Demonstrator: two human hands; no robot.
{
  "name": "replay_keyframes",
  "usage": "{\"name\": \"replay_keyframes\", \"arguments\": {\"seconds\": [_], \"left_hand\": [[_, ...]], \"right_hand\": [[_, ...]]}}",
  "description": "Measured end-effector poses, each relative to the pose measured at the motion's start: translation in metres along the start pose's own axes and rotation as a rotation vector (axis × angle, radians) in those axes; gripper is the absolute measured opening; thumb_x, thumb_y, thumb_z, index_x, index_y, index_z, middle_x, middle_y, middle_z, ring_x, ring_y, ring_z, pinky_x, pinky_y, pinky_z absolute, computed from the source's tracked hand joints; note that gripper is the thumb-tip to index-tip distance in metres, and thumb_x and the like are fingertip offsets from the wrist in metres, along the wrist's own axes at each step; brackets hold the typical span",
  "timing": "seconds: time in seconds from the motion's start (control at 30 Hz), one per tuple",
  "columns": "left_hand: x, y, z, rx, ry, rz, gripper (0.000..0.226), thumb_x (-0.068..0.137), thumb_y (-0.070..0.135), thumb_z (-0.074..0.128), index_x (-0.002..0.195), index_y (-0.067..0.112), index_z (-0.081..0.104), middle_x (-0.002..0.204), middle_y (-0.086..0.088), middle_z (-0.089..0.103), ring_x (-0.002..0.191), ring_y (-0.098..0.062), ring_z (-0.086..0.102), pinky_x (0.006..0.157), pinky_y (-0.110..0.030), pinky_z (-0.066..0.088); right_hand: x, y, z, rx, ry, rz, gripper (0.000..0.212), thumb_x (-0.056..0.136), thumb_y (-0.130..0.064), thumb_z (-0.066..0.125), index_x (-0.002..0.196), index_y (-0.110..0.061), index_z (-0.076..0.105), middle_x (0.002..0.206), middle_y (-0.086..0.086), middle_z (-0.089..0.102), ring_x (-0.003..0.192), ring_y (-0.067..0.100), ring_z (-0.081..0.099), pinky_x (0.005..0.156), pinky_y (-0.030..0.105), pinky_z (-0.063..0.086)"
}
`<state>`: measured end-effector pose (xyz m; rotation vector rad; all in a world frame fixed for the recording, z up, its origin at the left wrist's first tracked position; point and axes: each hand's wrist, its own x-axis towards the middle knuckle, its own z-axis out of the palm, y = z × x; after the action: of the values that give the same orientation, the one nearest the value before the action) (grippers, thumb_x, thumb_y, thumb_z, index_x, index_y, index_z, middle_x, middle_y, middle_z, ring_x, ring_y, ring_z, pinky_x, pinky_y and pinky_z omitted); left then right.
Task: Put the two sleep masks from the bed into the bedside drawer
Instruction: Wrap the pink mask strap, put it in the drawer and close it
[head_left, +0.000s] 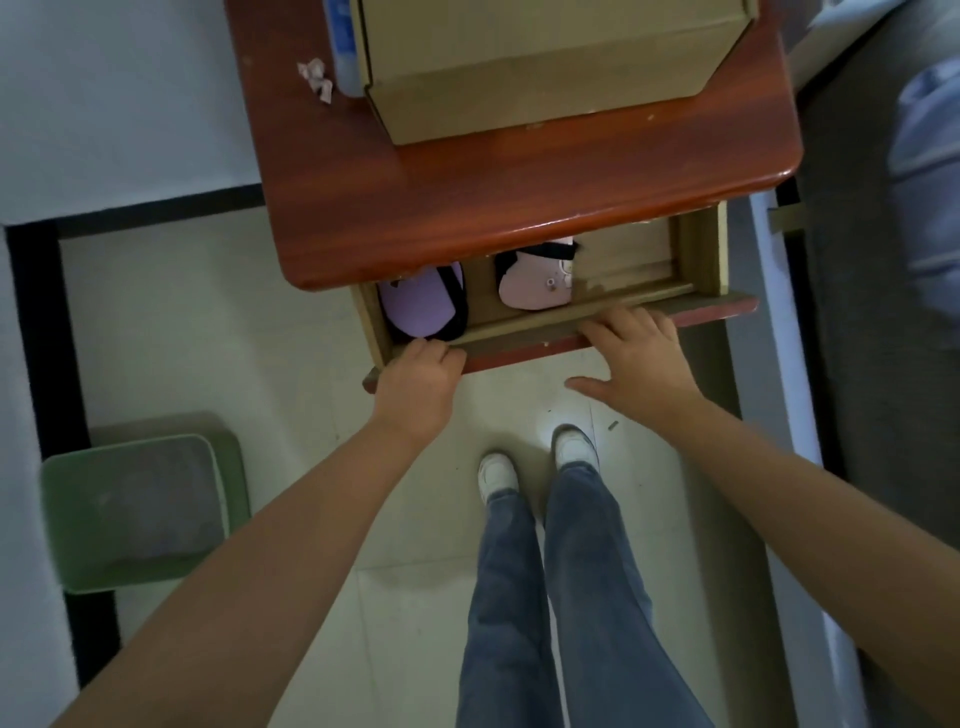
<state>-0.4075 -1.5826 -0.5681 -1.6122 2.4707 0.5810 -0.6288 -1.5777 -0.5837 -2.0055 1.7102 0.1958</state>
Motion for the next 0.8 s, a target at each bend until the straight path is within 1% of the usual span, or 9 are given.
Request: {"name": "replay_keyframes", "arguments": {"seconds": [0.13,0.27,0.4,0.47,0.5,0.57,0.67,0.73,0.8], "left_hand": [[0.003,-0.004,-0.015,0.028,0.094,0.022,0.033,0.038,-0.010,0.085,0.068,-0.002,0.072,0.054,-0.017,0.068,0.048,-0.028,0.065,0.035,-0.023,0.051],[0.011,-0.014,-0.038,0.149,0.212,-0.017,0.065,0.041,0.009,0.089,0.100,-0.005,0.067,0.089,-0.022,0.073,0.082,-0.035,0.070,0.073,-0.049,0.058],[0.017,-0.020,-0.051,0.247,0.194,-0.086,0.093,0.033,0.030,0.093,0.110,-0.009,0.060,0.102,-0.031,0.068,0.093,-0.044,0.066,0.081,-0.058,0.052],[0.024,-0.024,-0.056,0.229,0.168,-0.143,0.098,0.033,0.029,0.093,0.114,-0.012,0.056,0.113,-0.037,0.061,0.105,-0.052,0.058,0.086,-0.064,0.046],[0.029,-0.025,-0.059,0.217,0.150,-0.158,0.097,0.035,0.026,0.092,0.115,-0.014,0.055,0.117,-0.039,0.058,0.109,-0.055,0.054,0.087,-0.065,0.044],[0.040,-0.027,-0.063,0.218,0.151,-0.167,0.089,0.041,0.022,0.092,0.114,-0.015,0.056,0.117,-0.039,0.058,0.110,-0.056,0.053,0.085,-0.066,0.045],[0.055,-0.030,-0.059,0.318,0.191,-0.192,0.069,0.046,0.019,0.090,0.104,-0.008,0.064,0.104,-0.032,0.069,0.098,-0.047,0.065,0.074,-0.056,0.055],[0.061,-0.031,-0.055,0.380,0.256,-0.201,0.058,0.053,0.013,0.087,0.103,-0.002,0.062,0.098,-0.025,0.073,0.092,-0.040,0.069,0.070,-0.048,0.059],[0.062,-0.028,-0.051,0.388,0.259,-0.213,0.062,0.056,0.016,0.085,0.108,0.000,0.053,0.100,-0.023,0.073,0.094,-0.038,0.069,0.072,-0.047,0.058]], "right_hand": [[0.015,-0.001,-0.018,-0.053,0.137,-0.017,0.032,0.085,-0.028,0.054,0.110,-0.008,0.057,0.117,0.016,0.058,0.114,0.034,0.045,0.100,0.043,0.026],[0.025,-0.001,-0.036,-0.081,0.264,-0.059,0.068,0.070,-0.026,0.072,0.127,-0.005,0.043,0.131,0.028,0.046,0.130,0.044,0.030,0.111,0.054,0.011],[0.033,-0.007,-0.047,-0.072,0.335,-0.045,0.085,0.057,-0.026,0.081,0.128,0.000,0.041,0.130,0.035,0.044,0.127,0.051,0.032,0.105,0.062,0.012],[0.041,-0.011,-0.053,-0.082,0.317,-0.014,0.089,0.057,-0.027,0.082,0.129,0.000,0.039,0.135,0.034,0.039,0.129,0.050,0.029,0.106,0.058,0.008],[0.045,-0.013,-0.056,-0.082,0.311,-0.004,0.087,0.057,-0.026,0.082,0.128,0.001,0.041,0.134,0.033,0.042,0.129,0.049,0.032,0.107,0.057,0.009],[0.056,-0.015,-0.063,-0.123,0.352,-0.009,0.077,0.049,-0.025,0.085,0.114,0.002,0.053,0.116,0.032,0.057,0.112,0.049,0.050,0.102,0.062,0.027],[0.070,-0.021,-0.072,-0.306,0.440,0.012,0.056,0.038,-0.025,0.088,0.081,-0.002,0.062,0.084,0.024,0.068,0.077,0.039,0.066,0.074,0.057,0.051],[0.076,-0.024,-0.071,-0.346,0.504,0.038,0.045,0.039,-0.016,0.085,0.074,-0.004,0.060,0.077,0.020,0.069,0.069,0.035,0.066,0.068,0.050,0.054],[0.077,-0.025,-0.067,-0.338,0.536,0.044,0.046,0.042,-0.011,0.082,0.078,-0.005,0.054,0.076,0.019,0.069,0.069,0.035,0.066,0.068,0.051,0.054]]}}
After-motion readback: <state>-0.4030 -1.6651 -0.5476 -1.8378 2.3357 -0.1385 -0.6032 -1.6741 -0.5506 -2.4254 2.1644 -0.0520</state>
